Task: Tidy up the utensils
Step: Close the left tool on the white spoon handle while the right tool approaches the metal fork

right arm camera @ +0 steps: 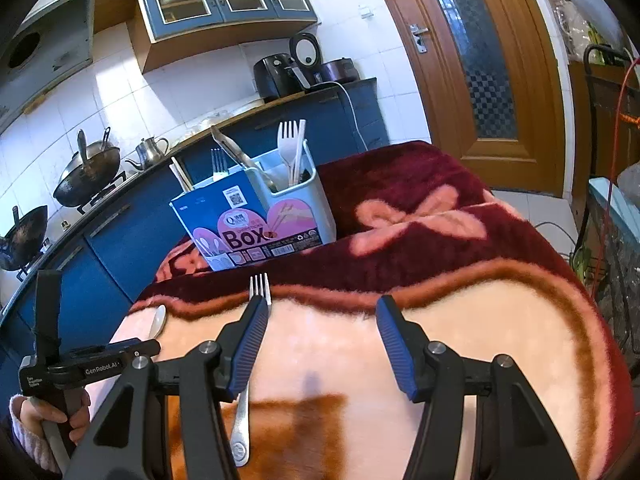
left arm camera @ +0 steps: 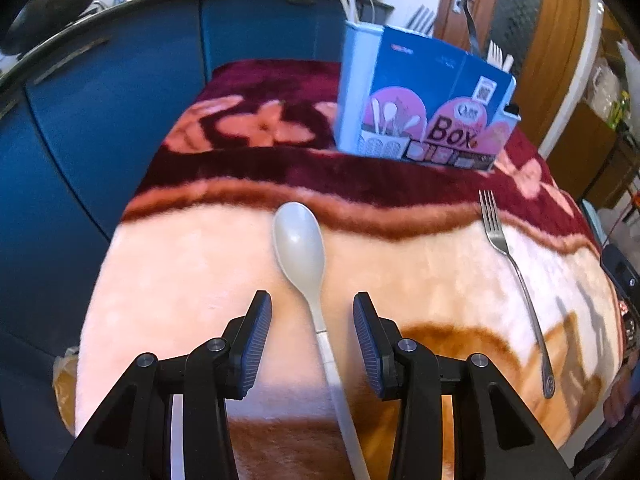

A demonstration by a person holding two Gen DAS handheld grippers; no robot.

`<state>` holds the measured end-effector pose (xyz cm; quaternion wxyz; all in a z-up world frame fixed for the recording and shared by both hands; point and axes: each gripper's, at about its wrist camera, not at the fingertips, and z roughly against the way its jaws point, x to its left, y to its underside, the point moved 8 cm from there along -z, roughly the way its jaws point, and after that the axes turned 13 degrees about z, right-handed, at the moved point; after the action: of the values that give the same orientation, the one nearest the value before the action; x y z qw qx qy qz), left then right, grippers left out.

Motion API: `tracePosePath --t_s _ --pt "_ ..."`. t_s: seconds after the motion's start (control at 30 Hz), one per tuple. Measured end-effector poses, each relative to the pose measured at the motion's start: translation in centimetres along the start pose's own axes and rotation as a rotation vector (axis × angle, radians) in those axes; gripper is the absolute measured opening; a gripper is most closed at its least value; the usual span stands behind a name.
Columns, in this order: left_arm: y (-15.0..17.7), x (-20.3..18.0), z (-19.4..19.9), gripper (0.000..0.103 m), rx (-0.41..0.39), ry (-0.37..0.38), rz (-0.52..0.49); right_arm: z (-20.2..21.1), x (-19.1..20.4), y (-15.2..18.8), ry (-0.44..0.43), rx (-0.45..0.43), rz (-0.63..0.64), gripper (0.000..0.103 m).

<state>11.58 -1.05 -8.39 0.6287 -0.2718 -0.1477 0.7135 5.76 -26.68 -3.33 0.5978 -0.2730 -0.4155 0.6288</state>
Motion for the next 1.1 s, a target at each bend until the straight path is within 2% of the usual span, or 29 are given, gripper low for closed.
tracePosePath --t_s 0.07,0.23,0.43,0.8,1.0,1.1 --pt "-0.1 -0.1 -0.1 0.043 0.008 0.002 -0.006 -0.1 -0.2 0.2 0.000 0.005 -0.007 0.060" --pt "-0.4 0.0 -0.4 0.028 0.028 0.016 0.006 -0.2 -0.4 0.4 0.001 0.012 -0.015 0.060" --pt "-0.6 0.2 -0.4 0.015 0.026 0.043 0.028 -0.4 -0.2 0.6 -0.004 0.024 -0.009 0.060" --pt "-0.7 1.0 0.5 0.012 -0.032 0.157 0.128 -1.6 2.2 0.8 -0.006 0.099 0.075 0.060" --pt "-1.2 1.2 1.9 0.011 -0.106 0.193 0.144 -3.2 4.6 1.0 -0.042 0.192 0.156 0.060" --pt "-1.4 1.4 2.5 0.011 -0.139 0.201 0.146 -4.2 5.8 1.2 -0.050 0.249 0.217 0.056"
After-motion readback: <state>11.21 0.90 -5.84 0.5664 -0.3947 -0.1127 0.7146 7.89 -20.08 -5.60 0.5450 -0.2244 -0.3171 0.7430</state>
